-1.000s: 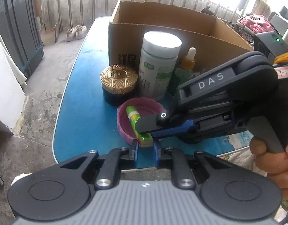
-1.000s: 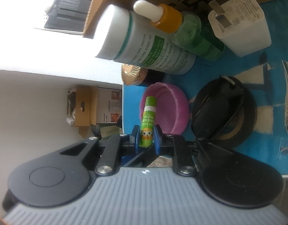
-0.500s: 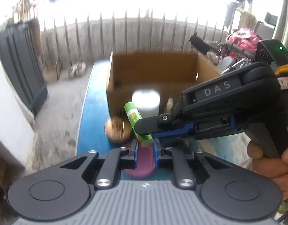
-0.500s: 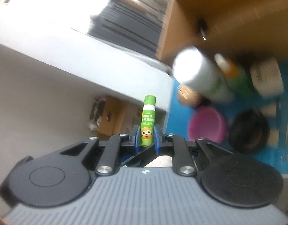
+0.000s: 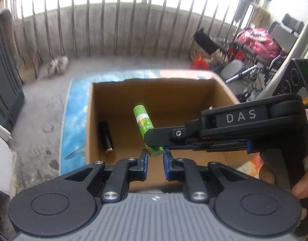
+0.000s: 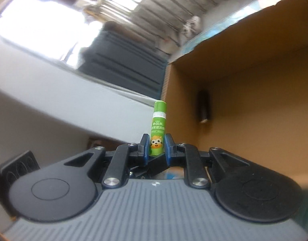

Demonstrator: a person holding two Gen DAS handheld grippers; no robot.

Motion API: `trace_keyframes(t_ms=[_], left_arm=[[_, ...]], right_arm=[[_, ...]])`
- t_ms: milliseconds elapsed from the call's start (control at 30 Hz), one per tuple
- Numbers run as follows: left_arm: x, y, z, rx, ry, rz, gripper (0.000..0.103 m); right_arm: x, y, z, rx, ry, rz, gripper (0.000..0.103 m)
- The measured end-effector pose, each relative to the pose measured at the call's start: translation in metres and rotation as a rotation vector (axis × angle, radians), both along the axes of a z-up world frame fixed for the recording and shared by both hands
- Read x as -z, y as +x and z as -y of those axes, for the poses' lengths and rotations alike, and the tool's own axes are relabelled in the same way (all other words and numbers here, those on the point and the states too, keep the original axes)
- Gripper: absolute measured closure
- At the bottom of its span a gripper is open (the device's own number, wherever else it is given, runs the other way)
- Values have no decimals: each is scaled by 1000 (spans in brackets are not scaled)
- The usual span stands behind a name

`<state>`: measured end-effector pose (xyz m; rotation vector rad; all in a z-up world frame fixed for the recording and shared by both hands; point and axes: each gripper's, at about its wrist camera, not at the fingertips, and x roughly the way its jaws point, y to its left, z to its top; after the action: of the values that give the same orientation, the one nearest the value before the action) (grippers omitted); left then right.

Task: Organize rigid objects
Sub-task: 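Carry the glue stick with the right gripper into the box and release it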

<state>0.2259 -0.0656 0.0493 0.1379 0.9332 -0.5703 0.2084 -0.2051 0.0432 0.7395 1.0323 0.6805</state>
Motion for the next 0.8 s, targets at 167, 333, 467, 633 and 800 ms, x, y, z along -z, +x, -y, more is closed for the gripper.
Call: trace_keyframes(t_ms=[167,333,467,633,800], left_arm=[[33,59,19,-18,41,-130,86],[64,100,28,-49,85,-235,87],[83,115,32,-70,136,-257,87],[91,124,34,-72,181,-259,83],[80,122,29,-83,177,-224,76]], right_arm=[[39,62,-6,10,-22,-112,88],[80,105,-20,3,-43,-199,88],[109,134,-36,-6,-57,-248,88],[129,161,-54,-16,-100,-267,89],[137,170,-64,-18,-137,-255,81]])
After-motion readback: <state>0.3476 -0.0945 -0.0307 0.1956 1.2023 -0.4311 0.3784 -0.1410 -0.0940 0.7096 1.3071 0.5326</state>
